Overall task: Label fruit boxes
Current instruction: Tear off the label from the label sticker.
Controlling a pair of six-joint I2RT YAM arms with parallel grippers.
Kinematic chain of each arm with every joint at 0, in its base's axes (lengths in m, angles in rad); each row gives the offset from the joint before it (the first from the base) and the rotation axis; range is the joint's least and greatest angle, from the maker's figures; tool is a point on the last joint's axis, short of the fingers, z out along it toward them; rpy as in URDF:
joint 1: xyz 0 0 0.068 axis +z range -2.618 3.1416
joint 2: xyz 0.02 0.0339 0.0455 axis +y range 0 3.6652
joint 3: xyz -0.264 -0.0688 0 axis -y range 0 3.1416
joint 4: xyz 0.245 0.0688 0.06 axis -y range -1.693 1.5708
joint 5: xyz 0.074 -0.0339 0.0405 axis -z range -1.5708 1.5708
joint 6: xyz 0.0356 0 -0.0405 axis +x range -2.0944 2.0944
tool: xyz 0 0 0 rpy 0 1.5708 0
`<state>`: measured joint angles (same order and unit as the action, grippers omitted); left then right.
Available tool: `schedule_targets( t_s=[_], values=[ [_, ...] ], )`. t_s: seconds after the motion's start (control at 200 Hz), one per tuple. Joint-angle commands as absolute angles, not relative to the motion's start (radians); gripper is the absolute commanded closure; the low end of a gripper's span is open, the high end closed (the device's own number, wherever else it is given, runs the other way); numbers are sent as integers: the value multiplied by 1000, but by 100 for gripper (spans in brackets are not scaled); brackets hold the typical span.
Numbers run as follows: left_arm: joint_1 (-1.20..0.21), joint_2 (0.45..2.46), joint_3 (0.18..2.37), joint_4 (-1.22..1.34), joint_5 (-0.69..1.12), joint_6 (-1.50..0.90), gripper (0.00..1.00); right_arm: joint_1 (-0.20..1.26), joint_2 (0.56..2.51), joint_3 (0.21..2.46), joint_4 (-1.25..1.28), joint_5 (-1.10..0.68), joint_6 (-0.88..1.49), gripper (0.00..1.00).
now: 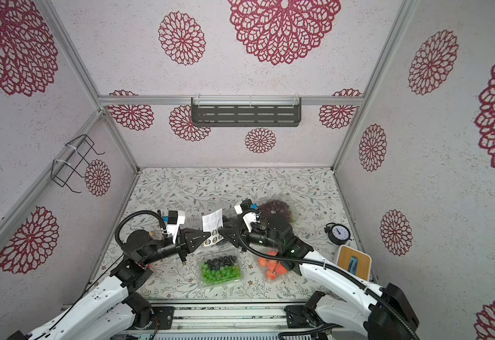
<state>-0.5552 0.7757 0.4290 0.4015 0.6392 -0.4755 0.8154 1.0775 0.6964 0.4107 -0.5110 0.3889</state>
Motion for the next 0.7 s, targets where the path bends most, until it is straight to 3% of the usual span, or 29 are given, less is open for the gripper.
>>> schedule_targets(
  t_s=[0.0, 0.51, 0.695],
  values=[
    [-546, 763, 439, 391, 631, -457, 100, 833, 1086, 739, 467, -545, 411, 64],
    [-546, 769, 442, 393, 638, -453, 100, 841, 1121, 755, 450, -547, 410, 71],
    [-546, 787, 445, 403, 648, -457, 100, 844, 1135, 757, 460, -563, 417, 78]
  ],
)
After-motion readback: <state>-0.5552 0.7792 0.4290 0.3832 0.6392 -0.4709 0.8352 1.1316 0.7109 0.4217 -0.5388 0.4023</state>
